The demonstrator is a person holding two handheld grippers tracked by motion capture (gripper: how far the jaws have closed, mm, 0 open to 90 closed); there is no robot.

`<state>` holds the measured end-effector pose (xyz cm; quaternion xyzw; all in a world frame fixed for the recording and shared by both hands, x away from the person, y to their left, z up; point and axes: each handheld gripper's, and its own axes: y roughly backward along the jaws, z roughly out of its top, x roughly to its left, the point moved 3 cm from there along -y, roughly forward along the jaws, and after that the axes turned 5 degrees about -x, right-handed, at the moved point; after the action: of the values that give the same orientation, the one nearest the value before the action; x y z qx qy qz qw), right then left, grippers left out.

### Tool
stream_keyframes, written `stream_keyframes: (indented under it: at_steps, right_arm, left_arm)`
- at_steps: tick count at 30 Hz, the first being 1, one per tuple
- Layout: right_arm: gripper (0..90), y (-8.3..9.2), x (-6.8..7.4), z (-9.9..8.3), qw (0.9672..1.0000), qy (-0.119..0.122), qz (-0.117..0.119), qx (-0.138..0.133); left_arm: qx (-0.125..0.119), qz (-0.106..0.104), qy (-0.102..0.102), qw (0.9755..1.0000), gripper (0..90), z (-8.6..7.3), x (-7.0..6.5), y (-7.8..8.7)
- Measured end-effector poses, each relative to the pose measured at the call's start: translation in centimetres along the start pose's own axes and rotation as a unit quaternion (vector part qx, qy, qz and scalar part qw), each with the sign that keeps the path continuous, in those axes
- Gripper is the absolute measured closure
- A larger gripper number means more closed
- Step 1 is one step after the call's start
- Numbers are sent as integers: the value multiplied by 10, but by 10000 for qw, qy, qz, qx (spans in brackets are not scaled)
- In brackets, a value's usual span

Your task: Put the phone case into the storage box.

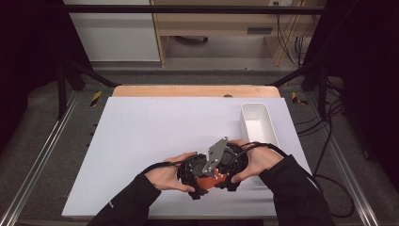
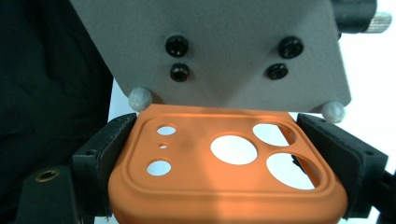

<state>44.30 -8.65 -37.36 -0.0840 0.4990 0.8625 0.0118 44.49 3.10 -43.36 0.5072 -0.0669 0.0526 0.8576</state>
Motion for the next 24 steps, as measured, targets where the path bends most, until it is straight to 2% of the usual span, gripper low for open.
stream_keyframes:
  at_steps: [4, 17, 19, 24]
  right_arm:
    - [160, 0, 0, 1, 10000, 19, 15, -5]
    - [154, 1, -1, 1, 9999, 38, -100, -90]
    - [151, 2, 0, 1, 9998, 2, -123, -123]
    - [109, 5, -2, 2, 9993, -10, -247, -298]
  left_arm:
    - [31, 34, 2, 10000, 151, 0, 0, 0]
    - [-182, 222, 13, 9996, 156, -3, 1, 1]
    - [-231, 220, 61, 9995, 156, -3, 1, 1]
    - [-255, 252, 32, 9994, 156, -5, 3, 3]
